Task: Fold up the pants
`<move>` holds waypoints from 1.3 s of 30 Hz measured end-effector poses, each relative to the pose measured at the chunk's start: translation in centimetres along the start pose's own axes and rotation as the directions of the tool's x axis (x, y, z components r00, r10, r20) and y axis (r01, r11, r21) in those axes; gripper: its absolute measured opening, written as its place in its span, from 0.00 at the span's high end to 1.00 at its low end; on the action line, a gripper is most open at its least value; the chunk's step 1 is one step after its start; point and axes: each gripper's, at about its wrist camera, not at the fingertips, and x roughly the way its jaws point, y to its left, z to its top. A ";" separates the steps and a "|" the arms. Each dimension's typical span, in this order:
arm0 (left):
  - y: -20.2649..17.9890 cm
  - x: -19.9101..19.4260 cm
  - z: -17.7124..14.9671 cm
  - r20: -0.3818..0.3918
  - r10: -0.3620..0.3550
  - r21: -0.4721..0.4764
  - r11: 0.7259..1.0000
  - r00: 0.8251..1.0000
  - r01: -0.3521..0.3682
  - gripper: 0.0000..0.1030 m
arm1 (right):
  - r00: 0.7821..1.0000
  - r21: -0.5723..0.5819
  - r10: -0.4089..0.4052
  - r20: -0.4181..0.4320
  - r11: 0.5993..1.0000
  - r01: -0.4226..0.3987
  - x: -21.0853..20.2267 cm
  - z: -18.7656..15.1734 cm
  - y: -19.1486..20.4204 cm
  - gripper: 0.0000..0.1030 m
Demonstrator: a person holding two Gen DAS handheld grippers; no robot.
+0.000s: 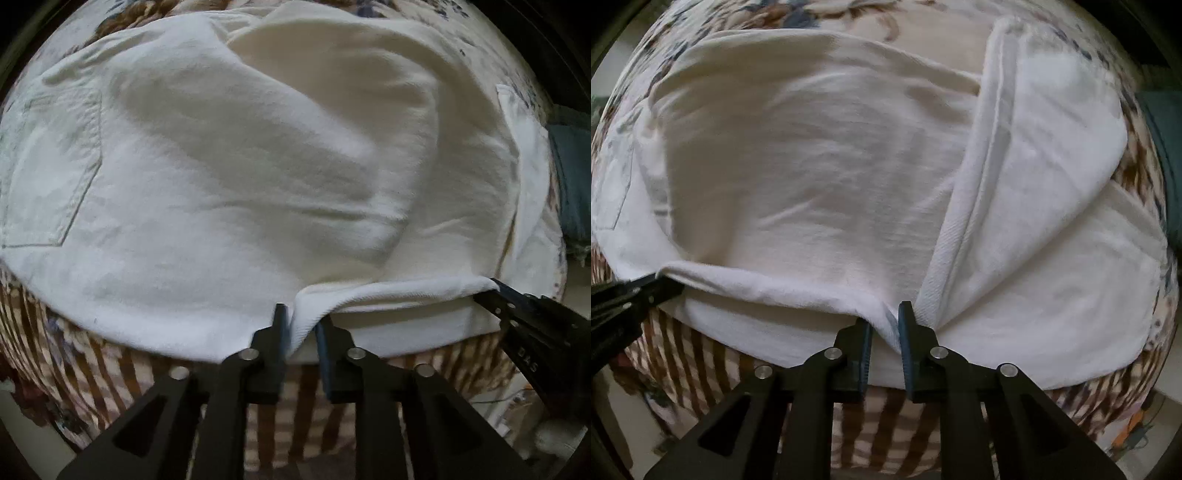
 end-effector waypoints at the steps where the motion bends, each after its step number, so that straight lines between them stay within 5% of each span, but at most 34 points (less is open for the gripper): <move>1: 0.2 -1.0 -0.2 0.011 -0.009 -0.009 1.000 1.000 0.009 0.67 | 1.000 0.009 0.005 0.000 1.000 -0.005 -0.3 -0.1 -0.2 0.80; 4: 0.4 -3.7 -1.4 0.041 0.015 0.001 1.000 0.999 -0.015 0.31 | 0.999 0.041 0.038 -0.006 0.998 -0.038 -2.3 -1.3 -0.6 0.47; 6: 0.3 -4.7 -1.5 0.046 0.035 0.011 0.999 0.998 -0.036 0.17 | 0.999 0.051 0.038 0.000 0.998 -0.038 -3.7 -2.2 -0.4 0.27; 8: 0.0 -5.9 -1.0 0.073 0.071 0.028 0.997 0.995 -0.073 0.12 | 0.999 0.069 0.037 -0.012 0.997 -0.036 -4.8 -3.0 -0.1 0.09; 16: -3.0 -8.2 3.4 0.227 0.152 0.079 0.982 0.962 -0.174 0.11 | 0.998 0.235 -0.016 0.060 0.972 0.002 -9.6 -4.6 -4.4 0.07; 25: -6.3 -5.4 7.9 0.277 0.258 0.054 0.957 0.925 -0.283 0.11 | 0.989 0.395 -0.098 0.111 0.918 0.046 -8.1 8.4 -13.2 0.07; 32: -7.7 -3.4 8.0 0.248 0.325 0.054 0.936 0.913 -0.348 0.11 | 0.991 0.356 -0.070 0.115 0.934 0.025 -4.7 16.2 -11.1 0.07; 34: -8.0 -3.0 7.5 0.245 0.345 0.061 0.927 0.906 -0.370 0.11 | 0.993 0.304 -0.092 0.071 0.950 0.066 -2.9 17.5 -9.9 0.09; 35: -8.1 -2.9 7.3 0.240 0.353 0.065 0.923 0.904 -0.378 0.11 | 0.992 0.287 -0.117 0.046 0.953 0.099 -2.0 17.8 -9.4 0.21; 36: -8.1 -2.7 7.0 0.231 0.359 0.069 0.921 0.904 -0.383 0.11 | 0.989 0.277 -0.145 0.018 0.952 0.134 -1.2 17.9 -9.2 0.46; 37: -8.2 -2.6 6.8 0.225 0.360 0.073 0.921 0.906 -0.384 0.11 | 0.984 0.282 -0.180 0.002 0.944 0.172 -0.5 17.7 -9.4 0.59; 39: -8.4 -2.8 6.2 0.232 0.364 0.081 0.917 0.902 -0.391 0.11 | 0.985 0.346 -0.159 0.063 0.930 0.128 -1.4 16.5 -10.9 0.95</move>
